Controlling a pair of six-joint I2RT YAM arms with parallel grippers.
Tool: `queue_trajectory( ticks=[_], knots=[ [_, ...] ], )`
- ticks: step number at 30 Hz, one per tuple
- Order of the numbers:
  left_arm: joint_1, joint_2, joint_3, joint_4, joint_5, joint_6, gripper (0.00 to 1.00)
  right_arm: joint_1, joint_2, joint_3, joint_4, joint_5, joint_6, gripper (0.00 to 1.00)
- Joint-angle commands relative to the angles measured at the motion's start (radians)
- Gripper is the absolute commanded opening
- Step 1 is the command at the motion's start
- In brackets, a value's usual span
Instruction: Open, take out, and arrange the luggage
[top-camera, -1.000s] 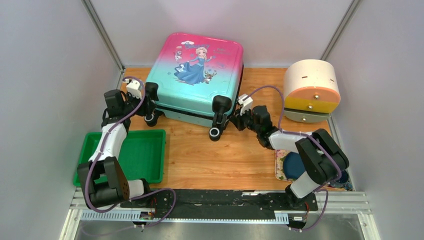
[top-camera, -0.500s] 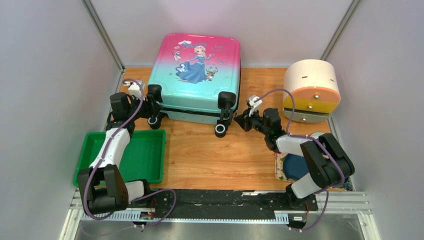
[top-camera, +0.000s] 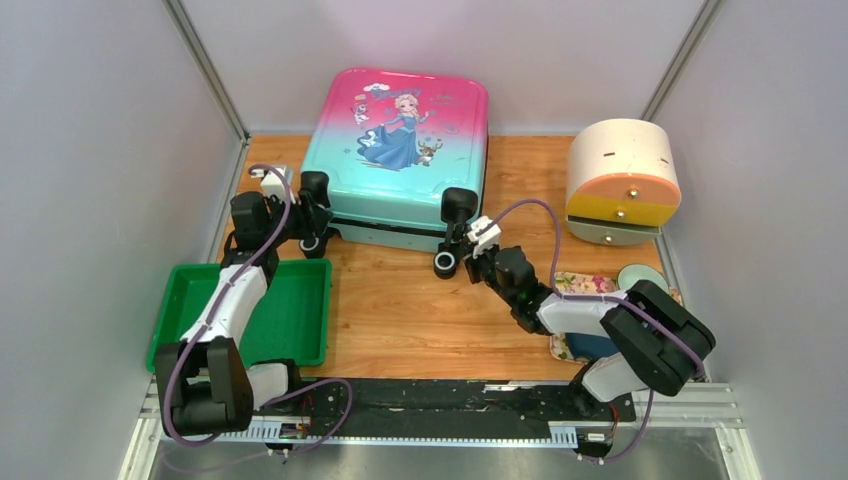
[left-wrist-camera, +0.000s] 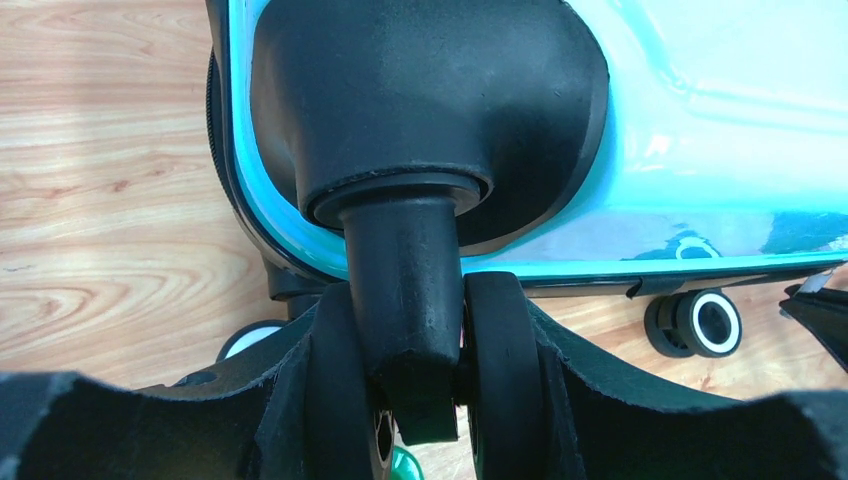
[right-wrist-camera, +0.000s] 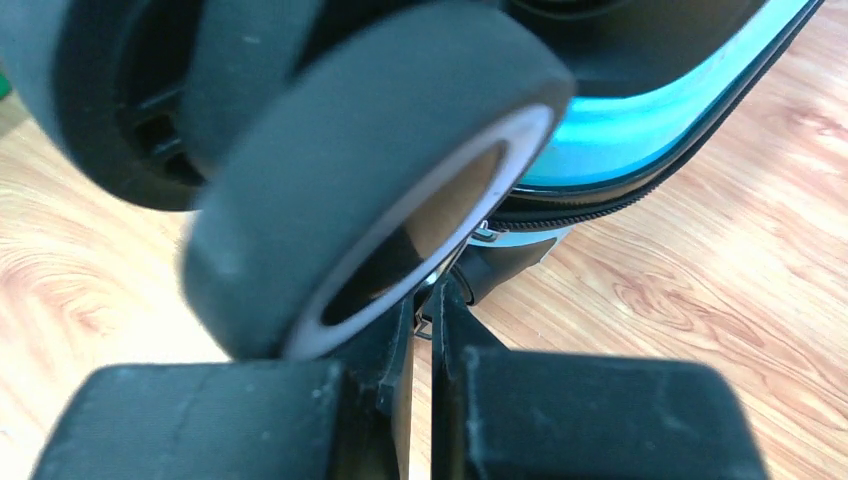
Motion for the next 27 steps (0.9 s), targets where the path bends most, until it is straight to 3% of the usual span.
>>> queue_trajectory(
  ticks=[1,4,12,21,27],
  knots=[
    [-0.169,0.062,-0.1,-0.215,0.279,-0.072,0.0,0.125,-0.007,0.092,0.069,0.075,-0.098,0.0],
    [-0.193,0.075,-0.091,-0.198,0.271,-0.09,0.0,0.201,0.006,0.118,0.071,0.099,-0.12,0.0],
    [-0.235,0.099,-0.082,-0.178,0.279,-0.124,0.0,0.263,0.114,0.221,0.058,0.115,-0.072,0.0],
    [-0.29,0.081,-0.11,-0.166,0.279,-0.139,0.0,0.287,0.313,0.416,0.132,-0.038,-0.058,0.0],
    [-0.289,0.052,-0.122,-0.186,0.257,-0.132,0.0,0.349,0.426,0.515,0.2,-0.048,-0.049,0.0]
  ],
)
